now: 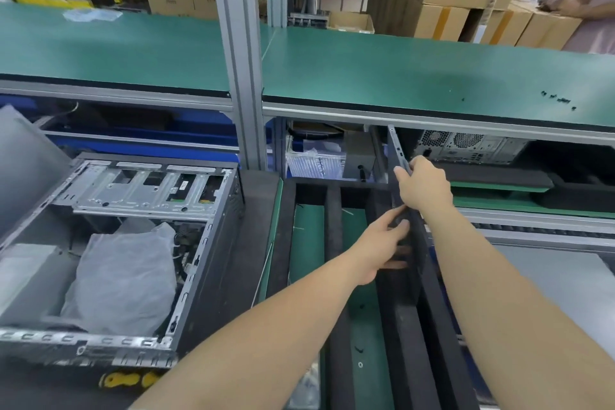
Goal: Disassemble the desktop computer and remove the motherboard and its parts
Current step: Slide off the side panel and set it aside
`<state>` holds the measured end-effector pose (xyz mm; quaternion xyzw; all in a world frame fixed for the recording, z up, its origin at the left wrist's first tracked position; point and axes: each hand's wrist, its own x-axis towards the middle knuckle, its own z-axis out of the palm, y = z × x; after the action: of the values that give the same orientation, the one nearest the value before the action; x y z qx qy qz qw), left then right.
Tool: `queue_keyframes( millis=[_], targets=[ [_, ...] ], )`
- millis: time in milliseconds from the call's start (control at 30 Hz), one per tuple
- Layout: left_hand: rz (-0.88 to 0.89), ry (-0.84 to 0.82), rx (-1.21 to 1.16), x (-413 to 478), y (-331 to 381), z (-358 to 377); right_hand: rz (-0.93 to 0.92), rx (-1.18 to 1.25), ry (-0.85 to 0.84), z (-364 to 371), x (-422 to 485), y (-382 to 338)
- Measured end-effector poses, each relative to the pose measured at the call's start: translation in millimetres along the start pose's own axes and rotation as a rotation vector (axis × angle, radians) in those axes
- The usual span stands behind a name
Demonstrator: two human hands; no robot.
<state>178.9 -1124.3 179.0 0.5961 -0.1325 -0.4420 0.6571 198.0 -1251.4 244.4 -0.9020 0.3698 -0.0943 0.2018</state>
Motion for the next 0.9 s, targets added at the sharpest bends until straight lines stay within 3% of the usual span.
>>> queue_keyframes(
  millis=[167, 267, 333, 600, 667, 700, 767, 800, 900],
  targets=[
    [0.060, -0.029, 0.127, -19, 14, -21, 0.035, -0.003, -0.015, 0, -15, -20],
    [0.140, 0.102, 0.181, -34, 30, -50, -0.165, -0.037, 0.162, 6, -35, -48],
    [0.183, 0.223, 0.191, -49, 44, -79, -0.286, 0.063, 0.165, 12, -51, -78],
    [0.271, 0.765, 0.448, -171, 77, -247, -0.574, 0.304, -0.220, 62, -150, -221],
    [0.219, 0.894, 0.586, -207, 75, -292, -0.547, 0.344, -0.393, 81, -179, -251],
    [0.180, 0.939, 0.674, -223, 72, -314, -0.461, 0.419, -0.560, 91, -193, -263],
    [0.051, 0.969, 0.823, -247, 65, -351, -0.227, 0.532, -0.878, 112, -218, -279],
    [-0.038, 0.945, 0.865, -255, 60, -367, -0.167, 0.484, -0.952, 123, -228, -285],
    [-0.273, 0.782, 0.890, -265, 45, -394, -0.200, 0.082, -0.998, 156, -251, -292]
  ],
)
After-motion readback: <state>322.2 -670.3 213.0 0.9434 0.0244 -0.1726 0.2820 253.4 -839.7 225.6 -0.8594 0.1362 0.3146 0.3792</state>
